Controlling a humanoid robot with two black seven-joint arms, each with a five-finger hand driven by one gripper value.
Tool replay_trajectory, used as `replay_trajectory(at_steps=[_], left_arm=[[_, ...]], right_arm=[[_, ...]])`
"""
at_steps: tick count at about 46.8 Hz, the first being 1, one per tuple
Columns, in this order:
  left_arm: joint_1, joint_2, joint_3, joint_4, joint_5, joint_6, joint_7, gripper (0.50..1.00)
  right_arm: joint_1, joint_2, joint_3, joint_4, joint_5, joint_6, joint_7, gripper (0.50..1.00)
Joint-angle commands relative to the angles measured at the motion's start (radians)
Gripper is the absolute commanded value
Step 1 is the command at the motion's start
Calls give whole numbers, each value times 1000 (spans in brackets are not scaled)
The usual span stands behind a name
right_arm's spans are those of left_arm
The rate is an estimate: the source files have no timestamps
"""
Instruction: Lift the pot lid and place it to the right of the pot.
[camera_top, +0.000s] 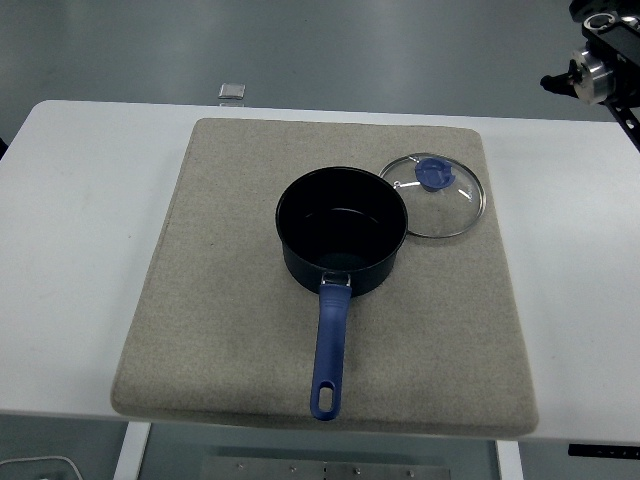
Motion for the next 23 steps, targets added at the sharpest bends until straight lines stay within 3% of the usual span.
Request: replay_trajectory(at_steps=[1, 17, 23], left_arm=[[0, 0, 0, 0, 1, 0, 0, 1000], [0, 0, 0, 0, -1, 0, 0, 1000], [0, 0, 0, 0, -1, 0, 0, 1000]], right_arm=[[-20, 0, 4, 0, 5, 12, 0, 905], [-89, 19, -2, 0, 7, 84, 0, 905], [-124, 34, 3, -4, 8, 96, -23, 905]])
